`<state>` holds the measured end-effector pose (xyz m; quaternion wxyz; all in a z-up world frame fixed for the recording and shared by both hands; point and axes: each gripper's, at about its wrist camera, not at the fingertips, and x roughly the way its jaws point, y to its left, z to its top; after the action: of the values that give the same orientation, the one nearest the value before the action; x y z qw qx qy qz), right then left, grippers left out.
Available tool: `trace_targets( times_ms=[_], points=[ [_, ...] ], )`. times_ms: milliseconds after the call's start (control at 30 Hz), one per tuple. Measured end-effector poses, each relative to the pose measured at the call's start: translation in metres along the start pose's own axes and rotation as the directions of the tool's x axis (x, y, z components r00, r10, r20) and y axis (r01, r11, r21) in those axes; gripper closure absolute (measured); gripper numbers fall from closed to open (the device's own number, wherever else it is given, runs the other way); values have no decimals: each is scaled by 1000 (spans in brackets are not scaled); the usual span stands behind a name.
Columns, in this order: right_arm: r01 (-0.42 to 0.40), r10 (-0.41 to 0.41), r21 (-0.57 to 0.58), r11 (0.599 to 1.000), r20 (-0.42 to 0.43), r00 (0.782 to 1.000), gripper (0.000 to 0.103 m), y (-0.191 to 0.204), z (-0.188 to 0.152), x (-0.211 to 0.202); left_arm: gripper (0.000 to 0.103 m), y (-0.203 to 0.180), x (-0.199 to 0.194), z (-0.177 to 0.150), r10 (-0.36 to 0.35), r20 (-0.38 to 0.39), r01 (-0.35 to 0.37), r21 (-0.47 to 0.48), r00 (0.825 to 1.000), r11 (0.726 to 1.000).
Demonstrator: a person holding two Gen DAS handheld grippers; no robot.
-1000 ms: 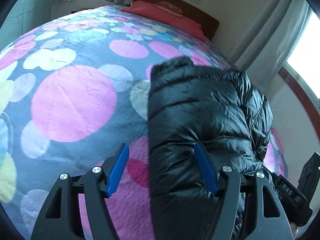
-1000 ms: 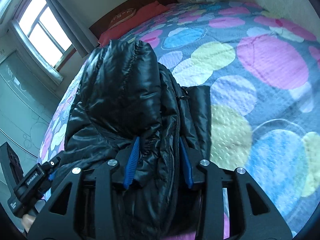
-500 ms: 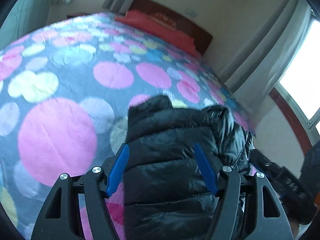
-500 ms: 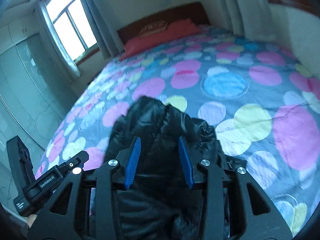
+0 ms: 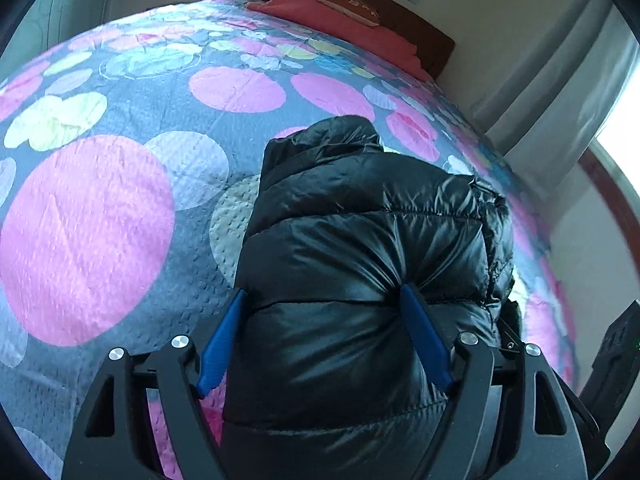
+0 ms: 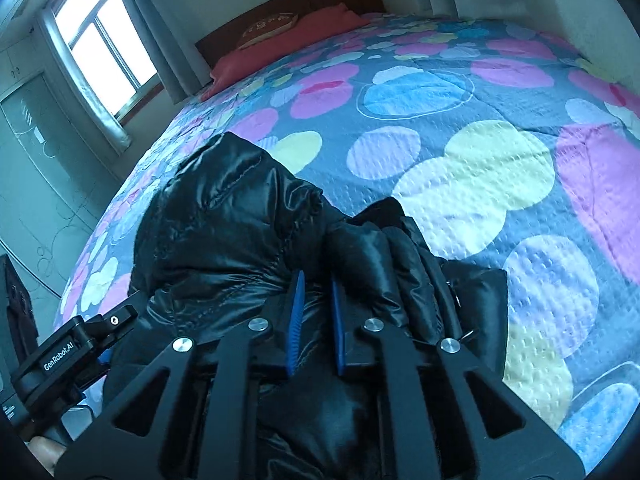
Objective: Fold large clothes
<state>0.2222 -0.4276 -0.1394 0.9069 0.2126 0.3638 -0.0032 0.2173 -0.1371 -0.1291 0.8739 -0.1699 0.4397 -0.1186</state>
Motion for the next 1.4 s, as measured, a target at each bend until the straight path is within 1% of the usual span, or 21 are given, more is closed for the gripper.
trace_targets(
  times_ms=[67,233,833,1000,1067,1167,1300,1400],
  points=[
    [6,-6,2,1000,6,1000,94,-1,-3,3,25,0,3,-3,14,11,-14,18,1000,1000],
    [17,-17,2,1000,24,1000,97,-2,-10,8,24,3,8,-7,20,24,-21,38,999,999],
    [27,-27,7,1000,64,998,98,-2,-21,13,23,4,21,-10,21,34,-22,56,999,998],
    [27,-28,9,1000,68,997,98,-2,-21,13,23,4,21,-10,21,33,-23,56,999,998],
    [34,-35,8,999,56,998,98,0,-19,12,23,5,21,-8,23,22,-24,50,999,998],
    [43,-43,7,999,60,997,98,3,-16,6,22,8,17,-3,4,0,-4,28,1000,1000],
    [28,-29,20,999,58,998,95,4,-8,-5,22,24,8,5,-76,-40,73,-62,996,995],
    [17,-19,31,999,90,996,90,5,-6,-20,22,25,-5,6,-82,-34,79,-72,996,994]
  ],
)
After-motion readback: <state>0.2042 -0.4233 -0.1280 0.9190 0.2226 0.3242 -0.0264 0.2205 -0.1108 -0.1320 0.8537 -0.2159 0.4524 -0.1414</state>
